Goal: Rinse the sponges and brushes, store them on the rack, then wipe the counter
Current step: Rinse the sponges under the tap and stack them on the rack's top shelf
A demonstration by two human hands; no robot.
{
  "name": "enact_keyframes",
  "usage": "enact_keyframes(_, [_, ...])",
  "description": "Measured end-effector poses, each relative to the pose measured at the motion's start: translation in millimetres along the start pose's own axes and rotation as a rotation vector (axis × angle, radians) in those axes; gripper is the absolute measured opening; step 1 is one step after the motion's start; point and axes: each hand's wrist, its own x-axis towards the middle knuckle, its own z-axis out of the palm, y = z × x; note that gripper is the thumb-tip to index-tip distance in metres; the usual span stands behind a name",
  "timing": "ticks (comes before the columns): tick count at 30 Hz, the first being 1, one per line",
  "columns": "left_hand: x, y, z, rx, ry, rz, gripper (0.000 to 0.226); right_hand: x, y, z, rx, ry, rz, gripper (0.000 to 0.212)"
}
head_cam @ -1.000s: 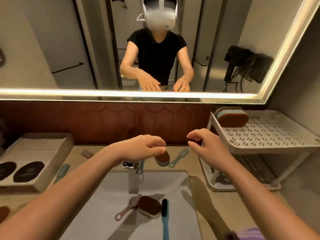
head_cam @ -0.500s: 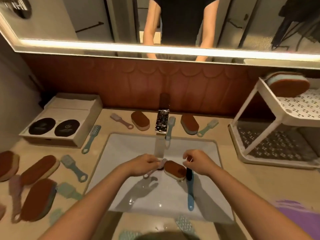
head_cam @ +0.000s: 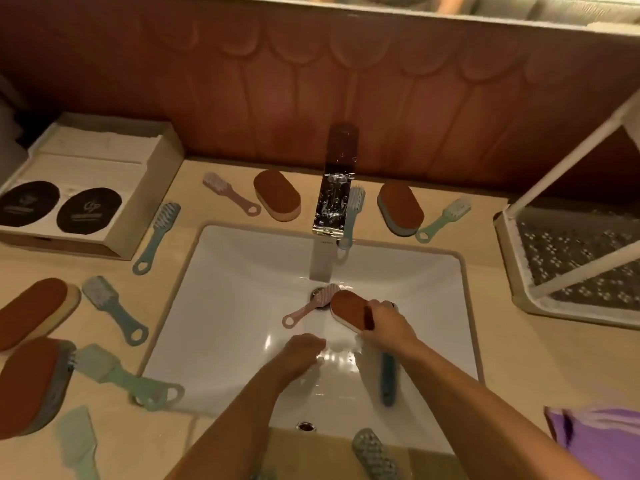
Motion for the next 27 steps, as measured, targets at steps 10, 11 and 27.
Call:
enact_keyframes(10, [27.1, 0.7, 24.2, -0.301, 0.011, -0.179, 0.008, 41.3, 10.6, 37.3, -0.209, 0.158, -0.038, 0.054])
enact_keyframes(11, [28.6, -0.5, 24.9, -0.329, 0.013, -0.173, 0.009, 40.9, 9.8, 35.7, -0.159, 0.137, -0.043, 0.055])
enact_keyframes(27, [23.1, 20.2, 0.0, -0.947, 0.034, 0.067, 0.036, -10.9, -25.5, -77.0, 0.071, 0.352, -0.19, 0.035])
